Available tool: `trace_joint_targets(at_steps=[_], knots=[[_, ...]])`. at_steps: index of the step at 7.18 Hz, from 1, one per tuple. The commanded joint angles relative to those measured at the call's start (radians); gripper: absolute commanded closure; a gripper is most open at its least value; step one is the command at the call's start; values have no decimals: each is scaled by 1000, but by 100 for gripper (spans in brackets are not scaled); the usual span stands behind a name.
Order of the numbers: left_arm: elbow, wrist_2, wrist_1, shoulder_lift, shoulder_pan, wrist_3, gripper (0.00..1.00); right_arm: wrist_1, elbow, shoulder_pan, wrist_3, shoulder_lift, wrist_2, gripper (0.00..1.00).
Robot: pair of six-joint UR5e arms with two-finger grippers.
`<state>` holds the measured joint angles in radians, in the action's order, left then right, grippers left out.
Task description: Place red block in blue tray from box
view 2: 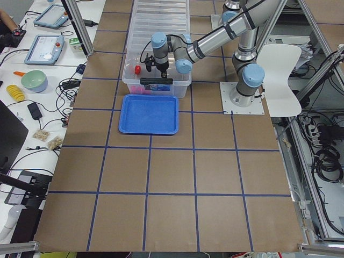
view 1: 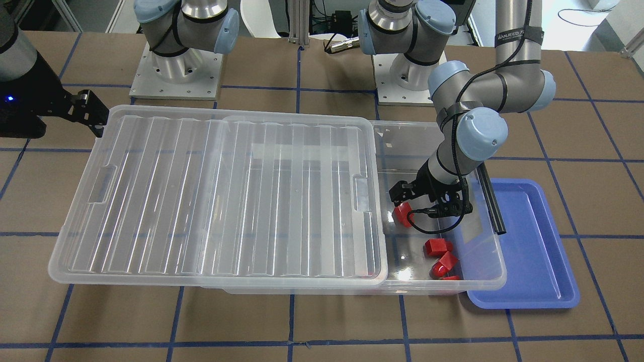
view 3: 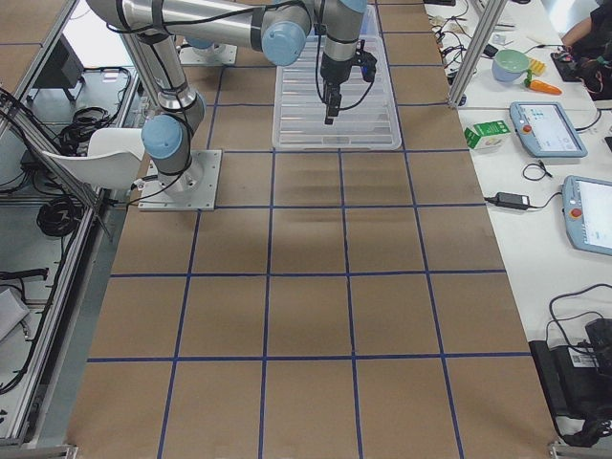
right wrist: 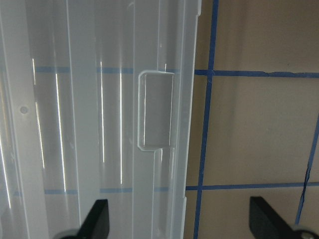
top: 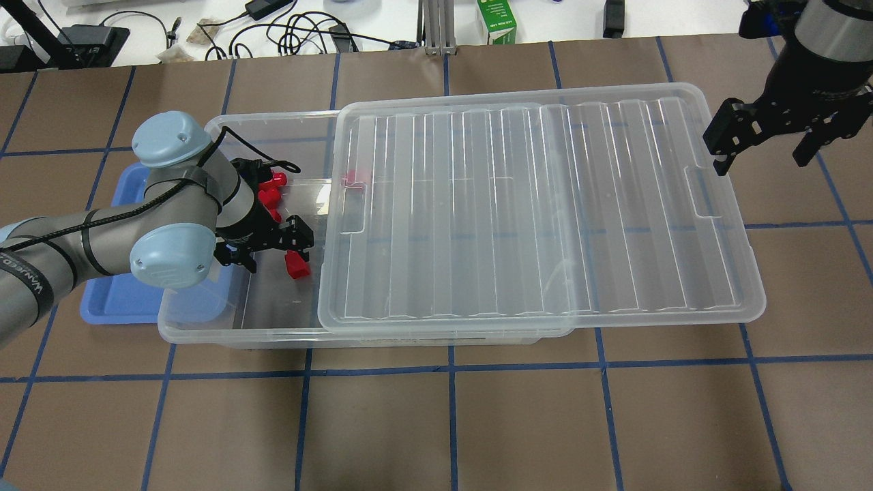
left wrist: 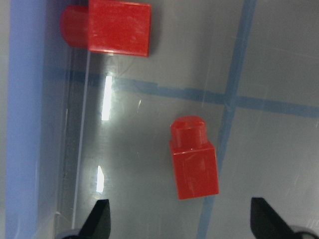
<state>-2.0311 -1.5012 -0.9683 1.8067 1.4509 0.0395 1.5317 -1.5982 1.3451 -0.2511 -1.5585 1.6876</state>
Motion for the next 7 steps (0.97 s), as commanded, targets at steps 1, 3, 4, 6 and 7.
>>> trace_joint_targets(at_steps=[1,3,4,6,7], knots=[[0,19,35,32,2,2,6,1,0,-6,1,0,0,0],[0,19,46,56,3,11,6,-1,0,-4,3,0,6,0],[5,19,46,66,3,8,20,2,1,-4,3,0,6,0],[8,22,48,85,3,13,73,10,0,-4,7,0,6,0],[11,22,48,85,3,29,90,8,0,-4,3,3,6,0]])
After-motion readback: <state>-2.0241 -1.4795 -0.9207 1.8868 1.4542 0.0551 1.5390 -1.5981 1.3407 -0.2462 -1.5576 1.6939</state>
